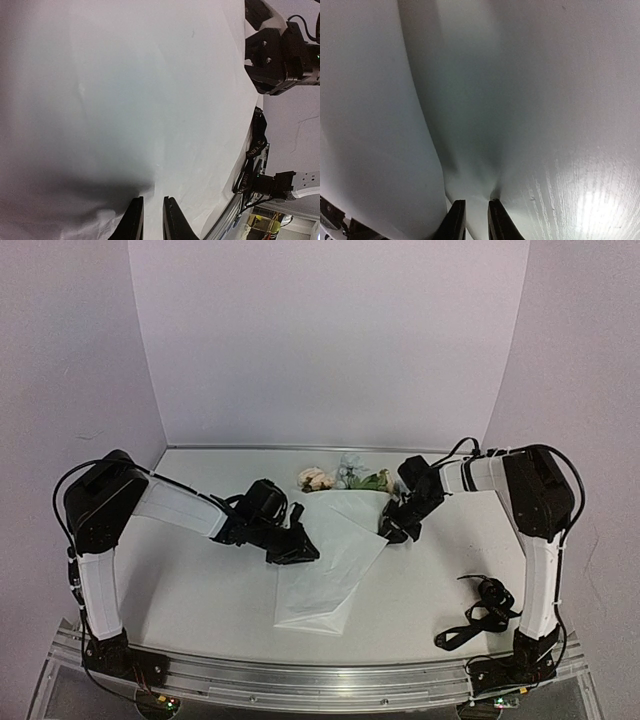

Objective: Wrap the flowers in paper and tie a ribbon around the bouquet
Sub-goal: Move the folded bouquet to the center of the board, then pick up the ribbon from the corner of the board.

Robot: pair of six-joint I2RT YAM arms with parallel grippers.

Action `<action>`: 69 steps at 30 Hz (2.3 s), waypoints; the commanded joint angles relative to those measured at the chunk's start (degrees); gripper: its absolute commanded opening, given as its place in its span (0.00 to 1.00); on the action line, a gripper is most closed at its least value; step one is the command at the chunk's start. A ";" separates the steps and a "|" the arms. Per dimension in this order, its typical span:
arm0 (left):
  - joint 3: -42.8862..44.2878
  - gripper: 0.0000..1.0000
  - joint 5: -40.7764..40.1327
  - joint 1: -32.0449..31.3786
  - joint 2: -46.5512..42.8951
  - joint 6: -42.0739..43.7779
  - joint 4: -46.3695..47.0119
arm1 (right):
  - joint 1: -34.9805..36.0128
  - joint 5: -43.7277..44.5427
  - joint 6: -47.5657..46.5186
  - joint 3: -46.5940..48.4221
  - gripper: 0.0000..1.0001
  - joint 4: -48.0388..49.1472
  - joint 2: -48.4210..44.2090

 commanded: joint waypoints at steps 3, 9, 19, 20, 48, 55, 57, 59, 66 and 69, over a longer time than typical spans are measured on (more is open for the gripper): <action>4.39 0.15 0.97 -0.88 1.26 -0.42 1.14 | -0.43 -1.54 -3.31 10.90 0.17 -9.49 5.61; 6.71 0.15 0.89 -0.90 1.75 0.19 0.36 | -0.49 -2.64 -6.54 19.86 0.18 -17.02 9.03; 9.46 0.16 -0.91 -0.61 0.33 2.46 -2.01 | -0.85 -0.77 -10.43 25.30 0.25 -25.21 7.44; 9.47 0.16 -0.92 -0.50 -0.07 2.76 -2.11 | -0.92 0.20 -11.39 24.09 0.27 -25.76 5.63; 0.99 0.44 -3.91 0.61 -18.72 11.23 -8.47 | 0.77 38.18 -16.82 -28.84 0.71 -34.22 -47.95; -1.09 0.44 -5.30 0.62 -21.16 11.14 -8.87 | -2.50 33.90 -10.05 -30.92 0.64 -34.44 -45.15; -1.49 0.44 -5.29 0.62 -21.34 11.01 -8.91 | -2.50 32.37 -6.73 -33.44 0.62 -32.06 -45.71; -1.60 0.44 -4.90 0.62 -21.14 10.90 -8.84 | -2.51 30.95 -4.43 -35.62 0.62 -28.70 -46.00; -0.88 0.44 -5.02 0.62 -20.69 11.45 -9.53 | -1.81 30.49 3.38 -42.34 0.54 -21.60 -45.03; -0.77 0.44 -4.83 0.61 -20.50 11.25 -9.37 | -1.80 31.28 4.16 -44.34 0.48 -18.90 -45.06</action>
